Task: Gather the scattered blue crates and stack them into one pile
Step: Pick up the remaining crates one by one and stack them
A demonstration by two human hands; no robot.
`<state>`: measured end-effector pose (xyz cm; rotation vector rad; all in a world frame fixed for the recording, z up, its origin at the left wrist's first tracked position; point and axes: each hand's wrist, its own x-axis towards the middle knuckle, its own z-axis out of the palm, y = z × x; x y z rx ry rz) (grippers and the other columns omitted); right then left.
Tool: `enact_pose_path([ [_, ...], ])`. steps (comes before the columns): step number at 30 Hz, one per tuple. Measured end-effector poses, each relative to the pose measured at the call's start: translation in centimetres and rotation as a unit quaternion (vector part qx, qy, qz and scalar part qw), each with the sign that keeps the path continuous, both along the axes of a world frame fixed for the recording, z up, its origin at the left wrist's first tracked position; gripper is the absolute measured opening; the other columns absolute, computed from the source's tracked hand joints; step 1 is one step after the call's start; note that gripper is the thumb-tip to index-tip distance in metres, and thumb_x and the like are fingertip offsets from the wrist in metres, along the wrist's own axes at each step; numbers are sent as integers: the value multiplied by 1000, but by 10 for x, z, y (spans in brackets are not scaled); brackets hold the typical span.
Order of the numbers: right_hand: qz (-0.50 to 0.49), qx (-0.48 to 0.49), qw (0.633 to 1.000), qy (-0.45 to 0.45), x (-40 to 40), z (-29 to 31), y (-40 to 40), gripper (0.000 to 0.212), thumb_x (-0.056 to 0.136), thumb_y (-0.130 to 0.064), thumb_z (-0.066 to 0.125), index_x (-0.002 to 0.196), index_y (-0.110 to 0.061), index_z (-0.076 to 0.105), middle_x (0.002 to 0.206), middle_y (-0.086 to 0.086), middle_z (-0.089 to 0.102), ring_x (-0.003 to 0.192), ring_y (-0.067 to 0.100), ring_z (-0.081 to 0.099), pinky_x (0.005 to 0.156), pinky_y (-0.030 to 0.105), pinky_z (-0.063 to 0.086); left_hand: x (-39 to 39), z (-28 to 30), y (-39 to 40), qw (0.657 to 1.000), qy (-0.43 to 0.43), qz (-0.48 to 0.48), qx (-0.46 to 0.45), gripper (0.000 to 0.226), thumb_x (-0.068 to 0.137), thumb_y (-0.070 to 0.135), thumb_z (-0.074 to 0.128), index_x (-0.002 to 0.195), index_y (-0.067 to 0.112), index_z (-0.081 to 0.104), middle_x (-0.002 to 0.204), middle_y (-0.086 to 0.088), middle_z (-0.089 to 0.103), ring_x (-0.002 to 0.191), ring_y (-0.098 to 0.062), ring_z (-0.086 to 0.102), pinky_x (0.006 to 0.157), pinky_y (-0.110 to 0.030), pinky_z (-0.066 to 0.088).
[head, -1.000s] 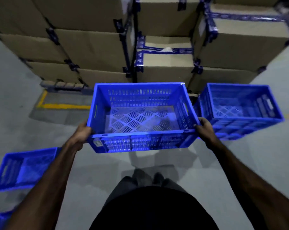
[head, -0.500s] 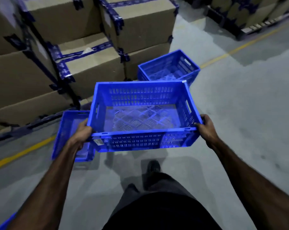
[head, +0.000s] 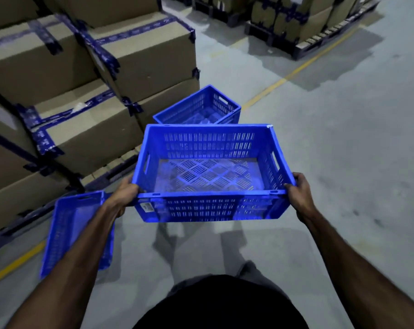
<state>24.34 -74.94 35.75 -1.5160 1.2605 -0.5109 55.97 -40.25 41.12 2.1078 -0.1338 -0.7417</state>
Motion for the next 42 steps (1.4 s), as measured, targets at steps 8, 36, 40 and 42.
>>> enact_pose_path([
  [8,29,-5,1000,-9,-11,9,-121,33,89,4,48,118,-10,55,113,6,64,85,14,62,64,27,48,-30,-2,-101,1000,-9,27,-8,46,81,-22,49,113,9,61,97,-12,65,67,-16,60,46,-17,49],
  [36,125,-52,991,-5,291,35,-384,31,85,3,49,110,-14,55,110,11,65,87,24,63,65,34,52,201,-28,-297,990,31,117,-70,51,80,-18,54,123,8,65,106,-18,71,82,-29,66,63,-32,52],
  [40,176,-54,983,-1,350,27,-410,31,86,5,49,111,-12,56,104,3,63,85,20,61,60,24,49,223,-38,-303,979,59,161,-114,43,88,-13,63,126,6,64,113,-19,71,88,-28,65,60,-27,58],
  [42,208,-53,977,4,384,20,-427,32,86,7,49,113,-8,56,104,3,62,83,18,60,55,16,48,233,-47,-308,970,73,198,-122,32,89,-7,67,117,9,68,118,-23,71,92,-29,66,72,-35,57],
])
